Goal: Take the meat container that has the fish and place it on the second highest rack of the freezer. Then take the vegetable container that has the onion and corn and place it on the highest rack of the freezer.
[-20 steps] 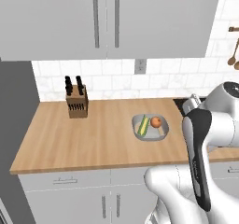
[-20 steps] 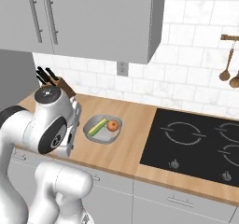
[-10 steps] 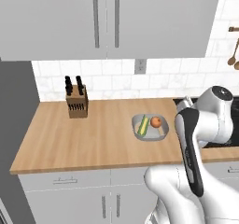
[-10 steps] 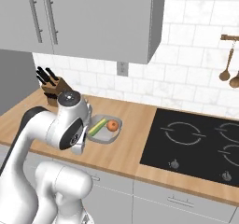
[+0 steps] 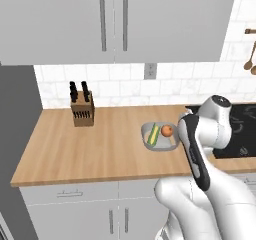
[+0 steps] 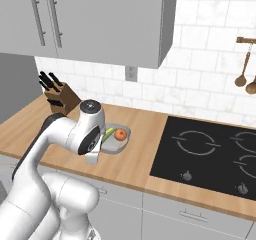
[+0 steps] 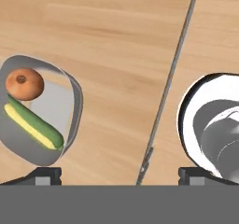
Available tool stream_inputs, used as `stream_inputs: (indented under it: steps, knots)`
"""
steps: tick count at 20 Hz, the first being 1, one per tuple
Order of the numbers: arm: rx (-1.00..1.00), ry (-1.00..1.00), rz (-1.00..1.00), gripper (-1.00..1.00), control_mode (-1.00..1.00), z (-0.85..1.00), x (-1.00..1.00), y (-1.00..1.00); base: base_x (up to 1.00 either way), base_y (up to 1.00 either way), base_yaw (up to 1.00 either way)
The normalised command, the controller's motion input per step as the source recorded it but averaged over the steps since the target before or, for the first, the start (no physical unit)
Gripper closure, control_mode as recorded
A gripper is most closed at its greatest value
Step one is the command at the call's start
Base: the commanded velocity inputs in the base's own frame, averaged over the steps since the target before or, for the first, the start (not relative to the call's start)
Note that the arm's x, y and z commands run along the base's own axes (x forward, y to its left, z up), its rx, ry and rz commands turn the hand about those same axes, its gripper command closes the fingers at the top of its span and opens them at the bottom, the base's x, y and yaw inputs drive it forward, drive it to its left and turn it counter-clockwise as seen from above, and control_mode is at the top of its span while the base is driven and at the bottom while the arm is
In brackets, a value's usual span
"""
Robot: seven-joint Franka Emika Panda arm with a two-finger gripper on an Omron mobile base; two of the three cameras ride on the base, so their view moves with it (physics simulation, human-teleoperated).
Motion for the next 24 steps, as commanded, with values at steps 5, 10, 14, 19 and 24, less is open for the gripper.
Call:
stream_inputs:
  steps: [5, 10, 14, 19, 24]
  knots:
    - [0.06, 0.07, 0.0, -1.0, -1.0, -0.16, 0.59, 0.0, 0.0, 0.0, 0.0]
    - [0.01, 0.02, 0.0, -1.0, -1.0, -0.31, 0.36, 0.0, 0.0, 0.0, 0.0]
    - [0.0, 0.0, 0.0, -1.0, -1.0, -0.42, 0.4, 0.04, 0.0, 0.0, 0.0]
    - [0.0, 0.0, 0.0, -1.0, -1.0, -0.47, 0.44, 0.17, 0.0, 0.0, 0.0]
    - [0.0, 0.0, 0.0, -1.0, -1.0, -0.44, 0.37, 0.12, 0.0, 0.0, 0.0]
